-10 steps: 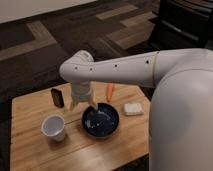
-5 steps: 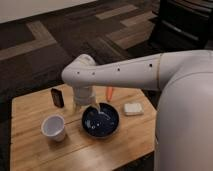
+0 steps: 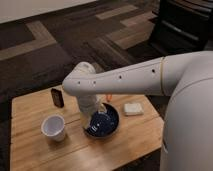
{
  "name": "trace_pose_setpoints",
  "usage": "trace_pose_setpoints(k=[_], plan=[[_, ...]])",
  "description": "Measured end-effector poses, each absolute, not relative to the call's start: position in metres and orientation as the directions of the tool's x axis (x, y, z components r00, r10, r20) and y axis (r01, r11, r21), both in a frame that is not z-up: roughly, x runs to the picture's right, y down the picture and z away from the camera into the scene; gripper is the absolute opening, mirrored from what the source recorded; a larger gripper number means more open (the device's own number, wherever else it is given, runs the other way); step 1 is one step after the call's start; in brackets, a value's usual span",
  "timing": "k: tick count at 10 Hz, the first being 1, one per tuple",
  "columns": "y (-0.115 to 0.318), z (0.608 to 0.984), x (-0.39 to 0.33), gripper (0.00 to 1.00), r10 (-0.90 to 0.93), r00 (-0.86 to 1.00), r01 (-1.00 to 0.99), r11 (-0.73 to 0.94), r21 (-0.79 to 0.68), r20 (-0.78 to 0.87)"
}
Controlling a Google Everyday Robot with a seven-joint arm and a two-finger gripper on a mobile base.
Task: Pick up the ceramic bowl
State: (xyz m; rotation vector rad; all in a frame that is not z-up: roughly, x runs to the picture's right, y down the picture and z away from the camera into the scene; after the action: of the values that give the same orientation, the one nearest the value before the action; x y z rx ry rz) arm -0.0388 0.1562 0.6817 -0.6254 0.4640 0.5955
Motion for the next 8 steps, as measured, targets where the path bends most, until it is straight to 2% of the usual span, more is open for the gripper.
trace_pose_setpoints(k=[4,8], plan=[[0.157,0.681,-0.038,0.65,0.356,0.746,-0.625,0.665,-0.408,-0.563],[0.184,0.686,-0.05,0.65,0.212,0.852,-0.472,0.707,-0.527,-0.479]])
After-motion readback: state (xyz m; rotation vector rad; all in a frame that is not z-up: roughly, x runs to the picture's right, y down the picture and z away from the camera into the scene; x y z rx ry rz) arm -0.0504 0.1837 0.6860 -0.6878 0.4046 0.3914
